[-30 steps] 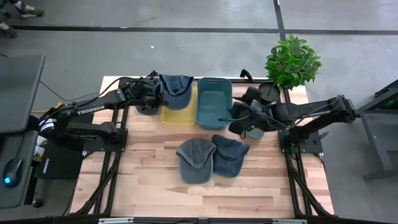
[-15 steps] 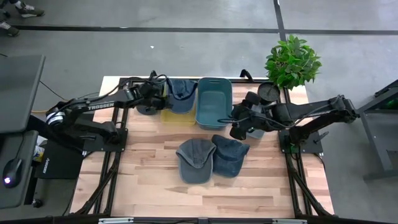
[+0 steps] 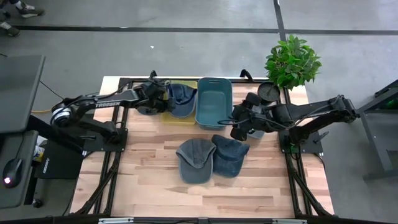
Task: Pick & Place hat
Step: Put the bottom left blue cap into the yellow bin, then put the left blue cap into the yellow bin
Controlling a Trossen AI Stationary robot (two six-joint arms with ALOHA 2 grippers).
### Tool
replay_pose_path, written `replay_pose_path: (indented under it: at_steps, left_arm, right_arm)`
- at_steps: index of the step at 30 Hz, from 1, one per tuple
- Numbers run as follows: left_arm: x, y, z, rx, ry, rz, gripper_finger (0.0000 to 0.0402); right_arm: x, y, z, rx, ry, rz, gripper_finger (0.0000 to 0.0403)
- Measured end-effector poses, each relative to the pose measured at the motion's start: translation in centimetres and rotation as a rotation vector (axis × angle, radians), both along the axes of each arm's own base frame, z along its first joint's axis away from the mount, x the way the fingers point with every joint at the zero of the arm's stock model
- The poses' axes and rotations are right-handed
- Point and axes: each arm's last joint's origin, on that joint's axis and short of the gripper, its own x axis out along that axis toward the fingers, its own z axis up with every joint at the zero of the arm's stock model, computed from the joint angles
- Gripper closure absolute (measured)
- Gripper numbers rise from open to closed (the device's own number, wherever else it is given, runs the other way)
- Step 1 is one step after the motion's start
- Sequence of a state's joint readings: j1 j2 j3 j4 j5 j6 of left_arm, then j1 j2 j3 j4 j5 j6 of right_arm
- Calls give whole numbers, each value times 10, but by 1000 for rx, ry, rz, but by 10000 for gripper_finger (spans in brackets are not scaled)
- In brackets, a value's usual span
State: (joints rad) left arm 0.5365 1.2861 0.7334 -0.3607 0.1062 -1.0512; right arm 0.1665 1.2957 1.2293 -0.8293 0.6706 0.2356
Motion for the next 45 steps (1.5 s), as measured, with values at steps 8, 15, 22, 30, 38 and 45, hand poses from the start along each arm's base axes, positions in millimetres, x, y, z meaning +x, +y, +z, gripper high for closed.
replay_pose_path:
  at_steps: [8, 15, 22, 30, 38, 45]
  left_arm:
    - [3, 2, -2, 9, -5, -11, 336]
    - [3, 2, -2, 52, 16, -37, 242]
    - [0, 1, 4, 93, 1, -69, 161]
    - [-13, -5, 22, 151, -14, -36, 154]
    - [-38, -19, 43, 257, 26, -86, 154]
    - [-65, -33, 51, 320, 143, -160, 154]
  right_arm:
    - [0, 0, 0, -7, 2, 0, 176]
    - [0, 0, 0, -9, 3, 0, 176]
    - [0, 0, 0, -1, 1, 0, 176]
    - [0, 0, 0, 0, 2, 1, 176]
    - [0, 1, -1, 25, 10, 21, 176]
    - [0, 2, -2, 55, 23, 54, 176]
